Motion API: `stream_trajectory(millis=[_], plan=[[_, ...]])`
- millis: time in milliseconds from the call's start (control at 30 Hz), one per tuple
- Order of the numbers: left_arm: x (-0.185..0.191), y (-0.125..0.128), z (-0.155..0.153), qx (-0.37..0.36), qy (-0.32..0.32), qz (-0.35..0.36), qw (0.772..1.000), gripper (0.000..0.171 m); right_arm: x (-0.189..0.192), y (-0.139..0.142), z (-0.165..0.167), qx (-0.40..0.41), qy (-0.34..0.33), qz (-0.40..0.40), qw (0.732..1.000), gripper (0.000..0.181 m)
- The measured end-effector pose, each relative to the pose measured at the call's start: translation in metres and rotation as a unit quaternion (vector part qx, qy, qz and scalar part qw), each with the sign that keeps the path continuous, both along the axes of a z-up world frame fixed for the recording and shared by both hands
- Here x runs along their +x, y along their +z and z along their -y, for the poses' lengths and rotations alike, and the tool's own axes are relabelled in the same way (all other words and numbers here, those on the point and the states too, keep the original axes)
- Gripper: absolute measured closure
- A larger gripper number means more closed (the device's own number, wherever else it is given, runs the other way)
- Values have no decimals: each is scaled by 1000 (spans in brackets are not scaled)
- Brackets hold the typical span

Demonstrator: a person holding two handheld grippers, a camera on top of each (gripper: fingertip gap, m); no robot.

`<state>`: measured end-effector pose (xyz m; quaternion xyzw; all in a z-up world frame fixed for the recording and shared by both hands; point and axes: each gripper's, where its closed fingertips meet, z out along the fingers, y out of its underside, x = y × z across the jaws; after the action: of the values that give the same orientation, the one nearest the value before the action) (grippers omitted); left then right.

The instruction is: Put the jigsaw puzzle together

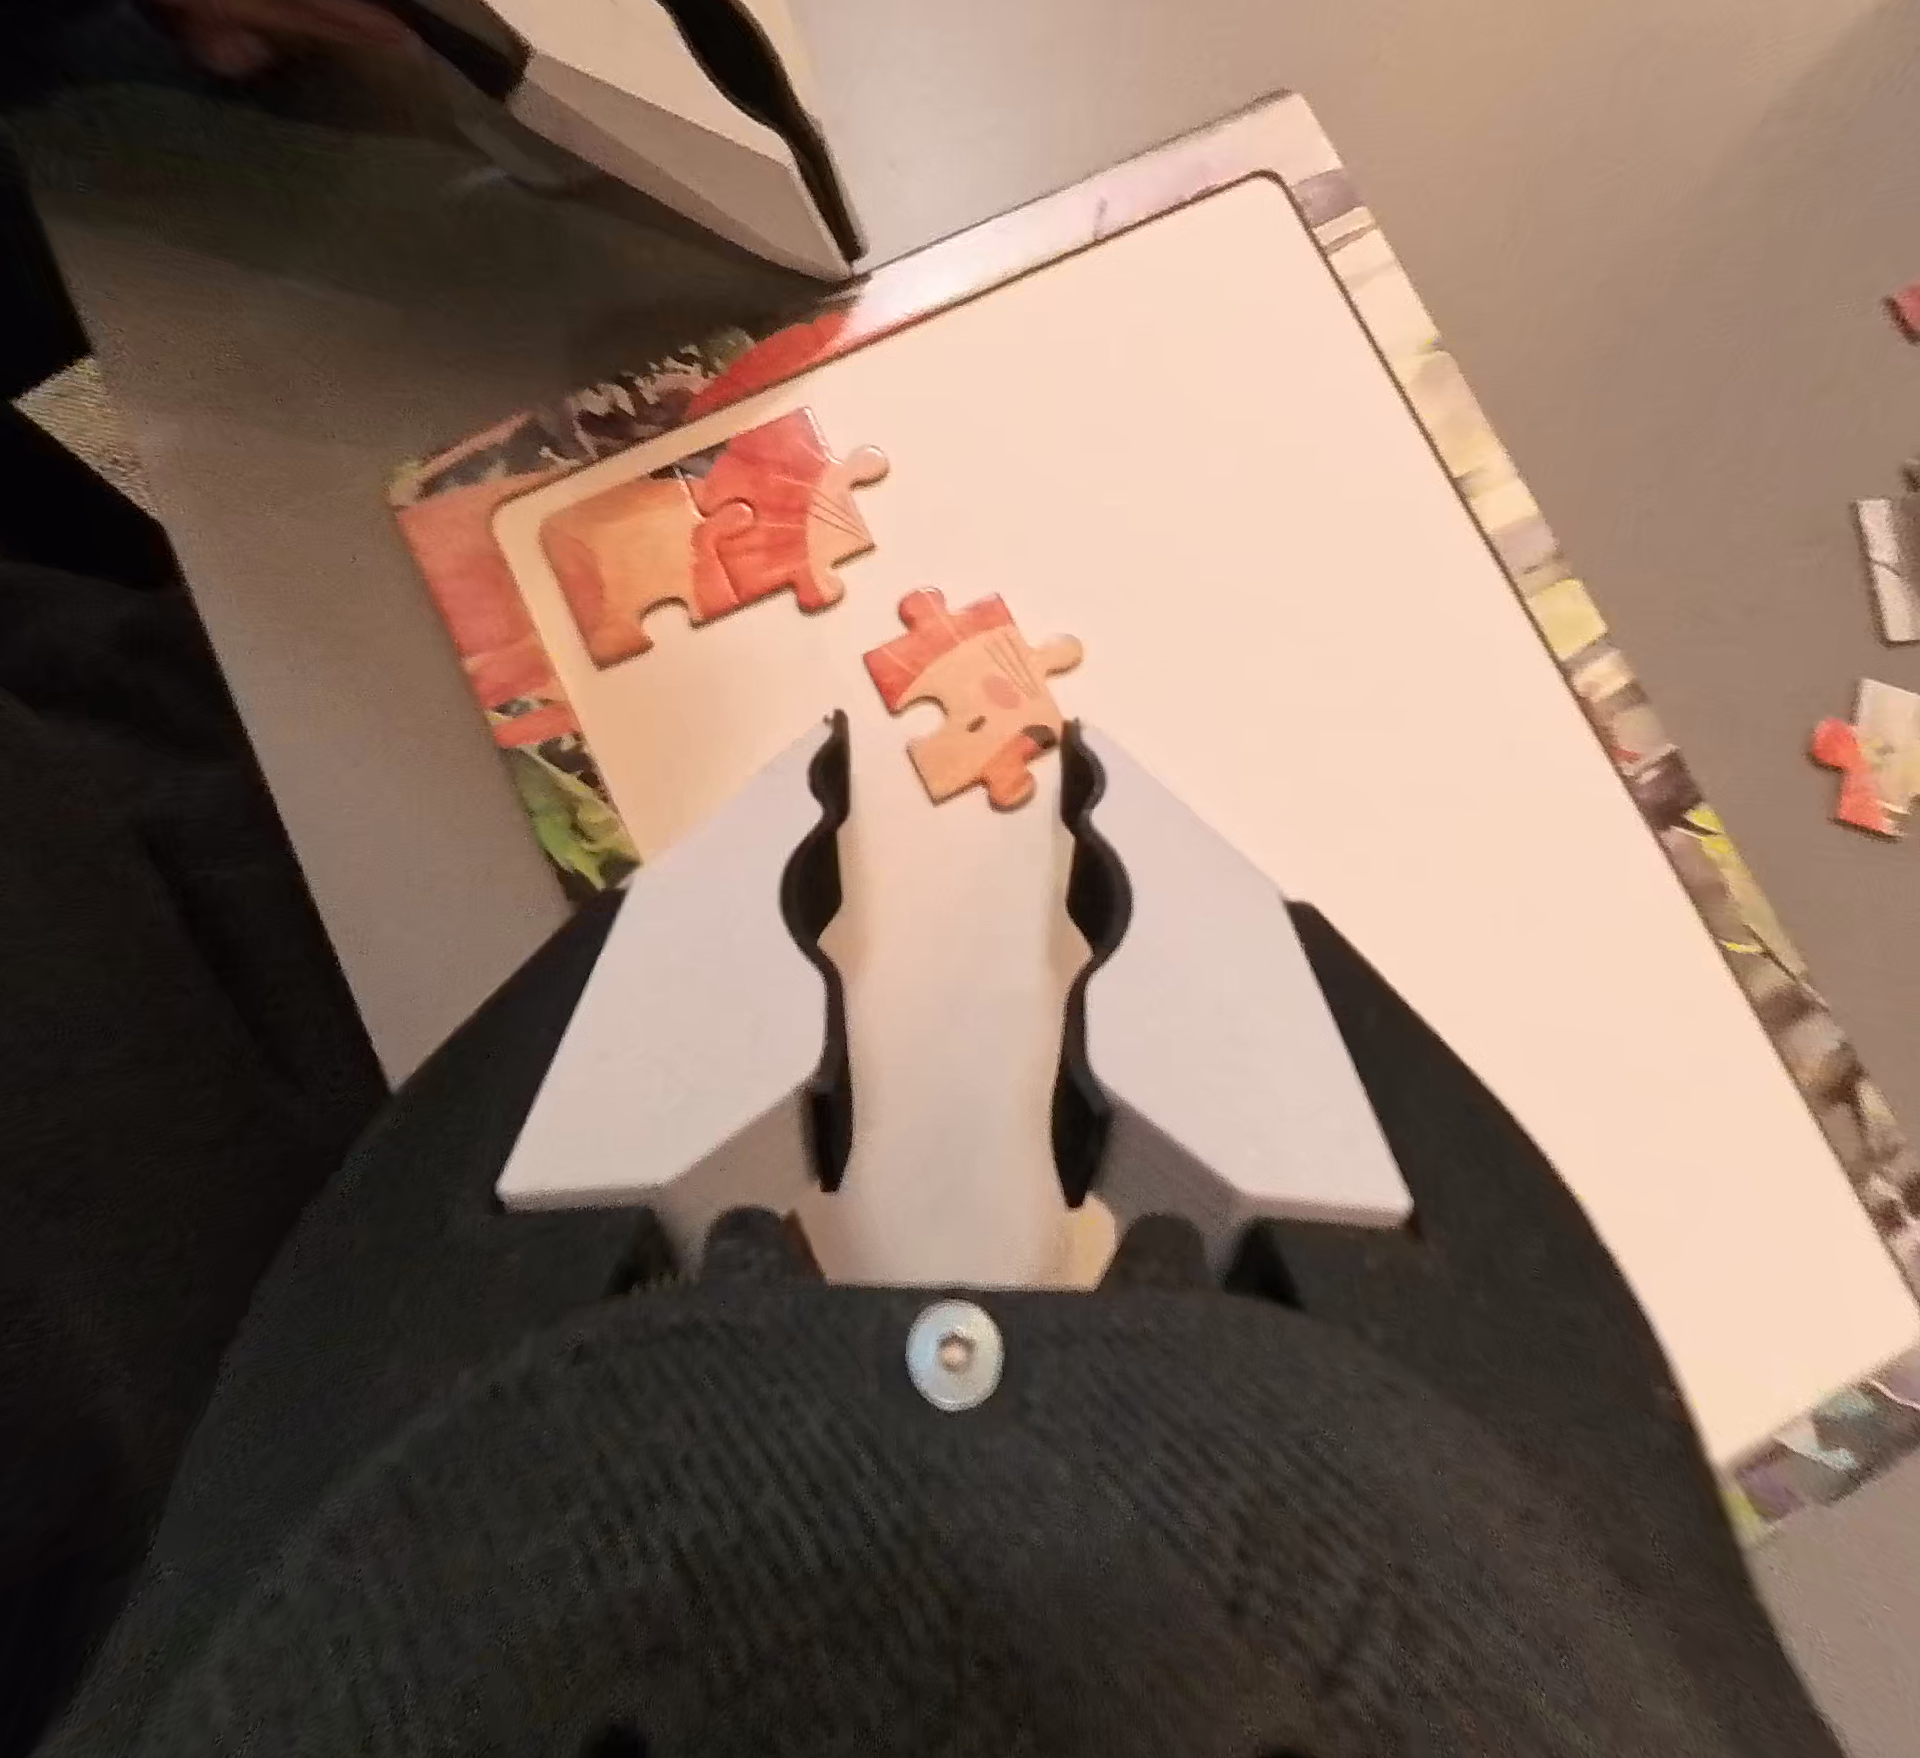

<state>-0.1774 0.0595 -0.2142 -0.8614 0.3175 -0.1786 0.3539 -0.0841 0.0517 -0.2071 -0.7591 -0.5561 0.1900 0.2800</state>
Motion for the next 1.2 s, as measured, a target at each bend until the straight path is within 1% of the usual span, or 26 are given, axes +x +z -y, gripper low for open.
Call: stream_trajectory(millis=[100, 233, 433, 500, 667, 733, 833, 900, 933, 967, 1033, 1133, 1200], plan=[[0, 0, 0, 0, 0, 0, 1000, 171, -3, -6, 2, -13, -3, 3, 1000, 140], [0, 0, 0, 2, 0, -2, 1000, 171, -2, -9, -4, -11, -14, 6, 1000, 143], [0, 0, 0, 1, -1, -2, 1000, 171, 6, -9, -10, -12, -4, 18, 1000, 141], [0, 0, 0, 1, -1, -2, 1000, 171, 11, -9, -16, -4, -9, 27, 1000, 141], [0, 0, 0, 1, -1, -1, 1000, 171, 20, -7, -38, 30, -42, 37, 998, 149], [0, 0, 0, 0, -1, 0, 1000, 171, 14, -6, -32, 12, -38, 21, 999, 144], [0, 0, 0, 0, -1, -1, 1000, 171, 2, -1, -19, -31, -29, -18, 999, 130], [0, 0, 0, 0, -1, 0, 1000, 171, -1, -4, -15, -47, -32, -16, 998, 119], [0, 0, 0, 0, -1, 0, 1000, 171, -1, -7, -16, -45, -36, -9, 998, 117], [0, 0, 0, 0, -1, 0, 1000, 171, 0, -8, -18, -33, -40, -2, 999, 122], [0, 0, 0, 0, -1, 0, 1000, 171, 1, -9, -21, -14, -45, 14, 999, 125], [0, 0, 0, 1, -1, -1, 1000, 171, -2, -9, -21, -9, -41, 14, 999, 131], [0, 0, 0, 1, -1, -1, 1000, 171, -2, -9, -20, -9, -37, 12, 999, 132]])
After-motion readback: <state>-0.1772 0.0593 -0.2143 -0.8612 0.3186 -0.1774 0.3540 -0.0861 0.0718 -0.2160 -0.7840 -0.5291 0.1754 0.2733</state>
